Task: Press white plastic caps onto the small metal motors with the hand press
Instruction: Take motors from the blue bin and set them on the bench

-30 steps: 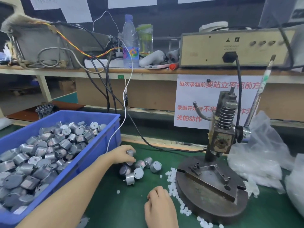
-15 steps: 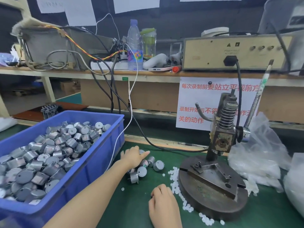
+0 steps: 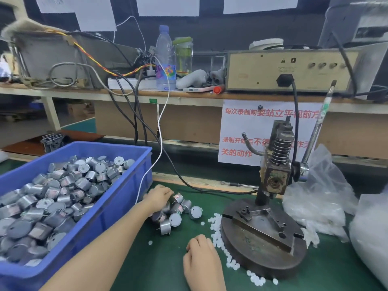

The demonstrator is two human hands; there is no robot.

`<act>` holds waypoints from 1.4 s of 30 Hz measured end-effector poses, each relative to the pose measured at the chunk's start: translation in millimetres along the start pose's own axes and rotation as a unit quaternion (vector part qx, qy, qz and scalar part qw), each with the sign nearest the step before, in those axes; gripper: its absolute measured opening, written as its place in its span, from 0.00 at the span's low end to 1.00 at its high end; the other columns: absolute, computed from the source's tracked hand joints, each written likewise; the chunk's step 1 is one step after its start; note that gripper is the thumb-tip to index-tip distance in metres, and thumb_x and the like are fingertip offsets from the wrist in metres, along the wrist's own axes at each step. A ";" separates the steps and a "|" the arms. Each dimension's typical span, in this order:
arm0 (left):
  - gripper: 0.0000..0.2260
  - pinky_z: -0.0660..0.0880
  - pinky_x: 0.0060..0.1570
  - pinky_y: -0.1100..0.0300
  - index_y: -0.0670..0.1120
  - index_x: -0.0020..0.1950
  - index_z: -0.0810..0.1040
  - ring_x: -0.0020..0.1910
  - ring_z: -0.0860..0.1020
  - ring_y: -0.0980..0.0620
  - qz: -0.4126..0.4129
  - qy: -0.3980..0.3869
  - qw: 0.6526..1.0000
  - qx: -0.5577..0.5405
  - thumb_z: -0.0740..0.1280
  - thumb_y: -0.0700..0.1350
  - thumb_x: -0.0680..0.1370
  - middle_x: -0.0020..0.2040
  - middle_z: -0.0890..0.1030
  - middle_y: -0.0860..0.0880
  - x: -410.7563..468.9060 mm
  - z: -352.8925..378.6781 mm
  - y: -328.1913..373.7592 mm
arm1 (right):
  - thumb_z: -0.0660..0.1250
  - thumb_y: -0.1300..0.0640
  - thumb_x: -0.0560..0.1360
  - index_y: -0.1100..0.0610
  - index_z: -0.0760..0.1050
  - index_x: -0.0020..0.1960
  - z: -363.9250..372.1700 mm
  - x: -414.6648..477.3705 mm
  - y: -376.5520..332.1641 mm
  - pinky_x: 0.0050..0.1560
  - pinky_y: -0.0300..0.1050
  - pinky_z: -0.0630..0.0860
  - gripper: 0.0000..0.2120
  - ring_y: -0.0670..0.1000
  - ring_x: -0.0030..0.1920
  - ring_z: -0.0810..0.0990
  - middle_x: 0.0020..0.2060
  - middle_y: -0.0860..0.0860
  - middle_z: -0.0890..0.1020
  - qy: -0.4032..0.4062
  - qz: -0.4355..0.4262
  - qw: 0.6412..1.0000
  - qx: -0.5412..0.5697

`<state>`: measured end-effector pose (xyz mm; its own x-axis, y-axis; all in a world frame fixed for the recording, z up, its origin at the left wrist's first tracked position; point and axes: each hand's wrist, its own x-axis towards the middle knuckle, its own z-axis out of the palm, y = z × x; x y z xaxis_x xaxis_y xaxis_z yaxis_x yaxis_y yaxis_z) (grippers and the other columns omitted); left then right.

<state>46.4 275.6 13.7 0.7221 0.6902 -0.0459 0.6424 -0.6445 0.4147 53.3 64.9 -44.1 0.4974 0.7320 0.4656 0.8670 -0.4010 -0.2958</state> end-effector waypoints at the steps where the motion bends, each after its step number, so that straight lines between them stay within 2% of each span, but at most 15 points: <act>1: 0.15 0.67 0.59 0.56 0.43 0.58 0.77 0.62 0.71 0.44 0.011 0.009 1.000 -0.025 0.53 0.46 0.82 0.59 0.73 0.45 -3.6 -8.6 3.9 | 0.80 0.56 0.41 0.52 0.72 0.24 -0.3 -0.1 -0.1 0.23 0.32 0.68 0.19 0.46 0.25 0.74 0.25 0.45 0.74 0.002 0.000 1.000 0.014; 4: 0.14 0.69 0.50 0.61 0.39 0.58 0.77 0.55 0.75 0.46 0.046 0.051 0.994 -0.086 0.54 0.44 0.82 0.55 0.77 0.44 -17.5 -46.2 21.8 | 0.75 0.56 0.60 0.54 0.76 0.36 -6.3 -0.7 3.2 0.35 0.35 0.72 0.10 0.47 0.37 0.77 0.37 0.47 0.77 -0.015 0.010 0.999 0.030; 5: 0.14 0.71 0.44 0.66 0.40 0.59 0.76 0.49 0.76 0.49 0.055 0.064 0.990 -0.113 0.55 0.43 0.82 0.54 0.78 0.45 -23.6 -61.1 27.4 | 0.67 0.55 0.70 0.55 0.75 0.45 -6.2 0.1 3.9 0.44 0.37 0.72 0.05 0.48 0.46 0.75 0.46 0.48 0.77 -0.050 0.012 0.999 0.018; 7: 0.12 0.74 0.38 0.69 0.40 0.57 0.78 0.41 0.76 0.52 0.068 0.095 0.978 -0.175 0.56 0.41 0.81 0.52 0.79 0.45 -35.0 -91.6 35.3 | 0.53 0.56 0.78 0.55 0.71 0.54 -2.2 -2.2 9.2 0.53 0.39 0.67 0.10 0.49 0.55 0.69 0.54 0.48 0.72 -0.071 0.007 0.997 0.031; 10: 0.11 0.75 0.47 0.55 0.42 0.51 0.79 0.43 0.78 0.46 0.064 0.176 0.970 -0.155 0.58 0.41 0.80 0.51 0.80 0.43 -51.1 -130.6 28.0 | 0.52 0.57 0.78 0.55 0.71 0.55 -0.5 -4.3 9.3 0.54 0.38 0.65 0.11 0.49 0.56 0.69 0.55 0.48 0.72 -0.070 0.014 0.997 0.035; 13: 0.11 0.69 0.39 0.58 0.42 0.54 0.78 0.45 0.75 0.47 0.017 0.197 0.979 -0.044 0.58 0.42 0.79 0.52 0.79 0.44 -62.2 -150.4 -5.4 | 0.51 0.56 0.79 0.54 0.71 0.55 -1.0 -4.9 8.4 0.54 0.37 0.65 0.12 0.48 0.56 0.68 0.55 0.46 0.72 -0.076 0.012 0.997 0.026; 15: 0.15 0.69 0.51 0.56 0.43 0.63 0.73 0.57 0.73 0.44 -0.053 0.124 0.989 0.064 0.59 0.47 0.79 0.63 0.73 0.41 -65.4 -151.0 -36.9 | 0.51 0.56 0.79 0.53 0.71 0.56 0.2 -3.9 9.3 0.54 0.36 0.65 0.12 0.47 0.56 0.68 0.55 0.45 0.71 -0.077 0.017 0.996 0.028; 18: 0.30 0.64 0.67 0.48 0.51 0.76 0.53 0.71 0.59 0.38 -0.172 -0.058 0.961 0.208 0.58 0.57 0.77 0.75 0.54 0.40 -75.0 -135.3 -88.0 | 0.51 0.55 0.79 0.52 0.70 0.56 -0.2 -4.4 9.0 0.54 0.35 0.64 0.11 0.46 0.56 0.68 0.54 0.45 0.71 -0.080 0.018 0.996 0.032; 20: 0.31 0.67 0.66 0.48 0.56 0.76 0.49 0.71 0.59 0.38 -0.202 -0.116 0.946 0.226 0.59 0.58 0.76 0.75 0.50 0.42 -82.9 -123.3 -113.9 | 0.51 0.55 0.79 0.52 0.71 0.55 0.5 -5.3 9.0 0.54 0.35 0.64 0.11 0.46 0.55 0.68 0.54 0.45 0.71 -0.079 0.015 0.996 0.035; 23: 0.32 0.60 0.69 0.44 0.58 0.75 0.50 0.73 0.52 0.39 -0.201 -0.107 0.941 0.249 0.59 0.62 0.74 0.75 0.51 0.43 -85.5 -118.2 -125.1 | 0.52 0.56 0.79 0.53 0.71 0.54 2.1 -4.9 8.4 0.55 0.36 0.64 0.11 0.47 0.55 0.69 0.54 0.46 0.72 -0.078 0.014 0.996 0.035; 29: 0.37 0.56 0.69 0.42 0.54 0.76 0.49 0.74 0.49 0.40 -0.228 -0.069 0.944 0.228 0.62 0.64 0.73 0.75 0.49 0.43 -86.5 -117.7 -116.5 | 0.52 0.55 0.79 0.52 0.71 0.54 4.3 -3.7 10.2 0.53 0.34 0.63 0.10 0.45 0.54 0.68 0.53 0.44 0.71 -0.076 0.018 0.997 0.028; 32: 0.39 0.59 0.68 0.45 0.48 0.74 0.54 0.74 0.50 0.41 -0.285 -0.014 0.929 0.238 0.69 0.59 0.70 0.74 0.49 0.42 -92.9 -118.2 -113.7 | 0.52 0.55 0.79 0.51 0.70 0.52 3.7 -3.7 10.4 0.51 0.34 0.63 0.08 0.45 0.54 0.69 0.52 0.44 0.71 -0.078 0.019 0.996 0.027; 35: 0.40 0.58 0.69 0.43 0.45 0.74 0.52 0.73 0.50 0.39 -0.297 -0.029 0.913 0.279 0.68 0.57 0.71 0.75 0.46 0.41 -97.5 -116.1 -108.2 | 0.52 0.55 0.79 0.50 0.69 0.50 3.1 -3.4 11.0 0.50 0.34 0.63 0.07 0.45 0.53 0.68 0.52 0.44 0.71 -0.080 0.020 0.996 0.029; 39: 0.36 0.59 0.67 0.38 0.50 0.75 0.50 0.74 0.49 0.37 -0.283 -0.062 0.904 0.315 0.65 0.56 0.74 0.76 0.42 0.41 -100.8 -115.5 -104.4 | 0.53 0.55 0.79 0.49 0.63 0.47 1.3 -3.9 9.6 0.50 0.34 0.62 0.03 0.45 0.49 0.66 0.48 0.43 0.68 -0.083 0.024 0.996 0.035; 42: 0.32 0.61 0.67 0.42 0.55 0.75 0.53 0.72 0.55 0.38 -0.285 -0.069 0.901 0.320 0.62 0.58 0.74 0.75 0.49 0.43 -104.4 -116.8 -106.2 | 0.53 0.55 0.79 0.49 0.63 0.46 0.5 -4.5 10.3 0.50 0.34 0.63 0.03 0.45 0.50 0.67 0.47 0.43 0.66 -0.082 0.024 0.996 0.037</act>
<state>-127.2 310.4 80.6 0.2243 0.9501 -0.2167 0.9033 -0.2861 -0.3196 60.0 57.8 -49.7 0.5215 0.7957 0.3081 0.8346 -0.4004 -0.3784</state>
